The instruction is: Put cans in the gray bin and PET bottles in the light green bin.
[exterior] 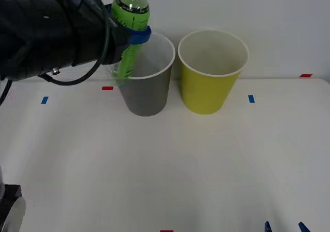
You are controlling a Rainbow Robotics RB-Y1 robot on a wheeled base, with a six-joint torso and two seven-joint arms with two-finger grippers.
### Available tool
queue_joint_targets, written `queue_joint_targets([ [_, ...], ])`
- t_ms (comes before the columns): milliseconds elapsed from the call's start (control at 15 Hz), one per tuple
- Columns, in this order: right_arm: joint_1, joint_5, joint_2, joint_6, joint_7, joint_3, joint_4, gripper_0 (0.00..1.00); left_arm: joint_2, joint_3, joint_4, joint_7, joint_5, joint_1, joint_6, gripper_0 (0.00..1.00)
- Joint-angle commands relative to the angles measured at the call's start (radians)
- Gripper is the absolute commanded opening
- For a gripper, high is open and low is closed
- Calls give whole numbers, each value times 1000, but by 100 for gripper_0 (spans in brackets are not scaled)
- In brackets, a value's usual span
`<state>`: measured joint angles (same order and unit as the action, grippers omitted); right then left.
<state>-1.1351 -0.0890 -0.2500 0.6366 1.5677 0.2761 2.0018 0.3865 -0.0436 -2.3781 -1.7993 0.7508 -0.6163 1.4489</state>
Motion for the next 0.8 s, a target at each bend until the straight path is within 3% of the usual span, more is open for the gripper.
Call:
queue_joint_targets([
  [67,0,0,0,0,0,0,0,65,-70,99,119,38,-125,-117,-42,0],
  [200,0,0,0,0,0,0,0,65,-126,136,211,55,-188,-197,-61,0],
  [400,0,0,0,0,0,0,0,65,-199,149,387,69,-197,-301,-160,0],
  [667,0,0,0,0,0,0,0,65,-282,192,718,72,-222,-453,-386,0],
  [800,0,0,0,0,0,0,0,65,-328,195,826,67,-223,-490,-469,0],
])
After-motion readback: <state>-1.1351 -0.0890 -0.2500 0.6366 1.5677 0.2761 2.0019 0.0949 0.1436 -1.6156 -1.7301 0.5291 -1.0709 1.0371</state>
